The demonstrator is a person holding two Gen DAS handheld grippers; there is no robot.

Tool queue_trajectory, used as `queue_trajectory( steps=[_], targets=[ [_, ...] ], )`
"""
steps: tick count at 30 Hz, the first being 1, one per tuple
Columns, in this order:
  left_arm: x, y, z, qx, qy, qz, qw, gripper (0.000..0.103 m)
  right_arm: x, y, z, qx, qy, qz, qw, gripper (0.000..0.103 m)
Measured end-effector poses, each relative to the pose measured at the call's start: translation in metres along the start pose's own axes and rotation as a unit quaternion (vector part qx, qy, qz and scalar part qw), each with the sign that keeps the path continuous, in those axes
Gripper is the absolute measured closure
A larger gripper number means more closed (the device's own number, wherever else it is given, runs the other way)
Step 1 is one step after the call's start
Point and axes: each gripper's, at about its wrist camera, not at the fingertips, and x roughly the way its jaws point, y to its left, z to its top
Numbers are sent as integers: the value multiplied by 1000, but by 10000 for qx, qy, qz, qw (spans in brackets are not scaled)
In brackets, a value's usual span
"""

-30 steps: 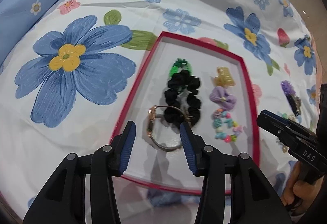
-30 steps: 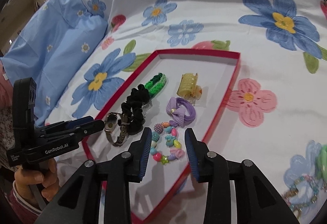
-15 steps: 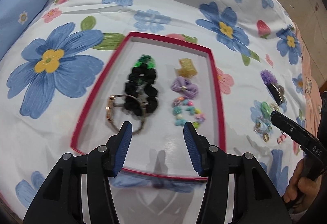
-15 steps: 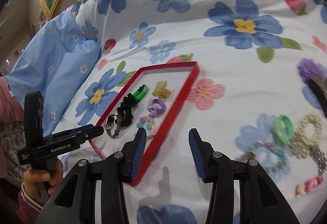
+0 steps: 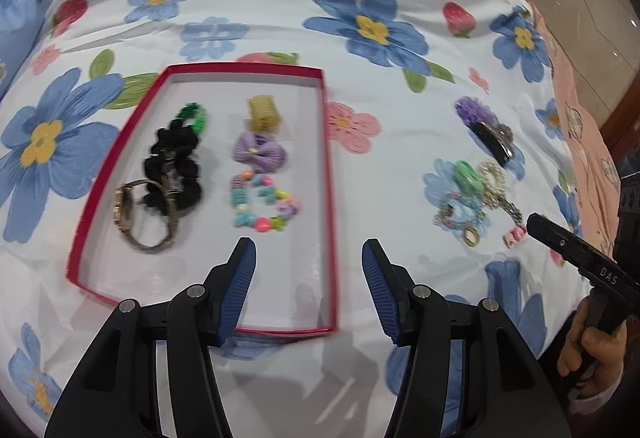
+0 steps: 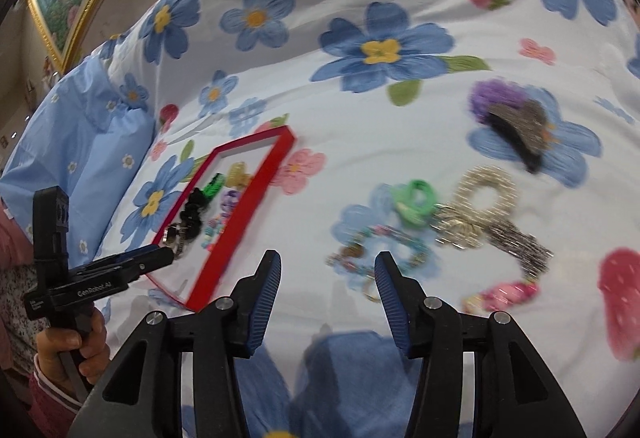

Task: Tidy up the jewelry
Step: 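Withdraw both tools from the tray toward the remaining jewelry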

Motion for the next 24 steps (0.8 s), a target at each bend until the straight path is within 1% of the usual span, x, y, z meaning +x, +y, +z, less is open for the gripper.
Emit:
queue_trajectory(
  steps=[5, 14, 19, 24],
  targets=[
    [7, -22, -1, 203, 87, -103, 9997, 48, -14, -26, -10, 230, -55, -182, 9996, 52],
    [27, -63, 2, 569, 265, -254, 9977, 48, -32, -64, -16, 469, -175, -473, 9976, 51],
    [39, -80, 7, 717, 352, -326, 9963, 48, -32, -79, -13, 512, -187, -536, 9971, 51],
    [56, -96, 15, 895, 459, -370, 9942, 48, -26, -90, -6, 399, -121, -684, 9968, 51]
  ],
)
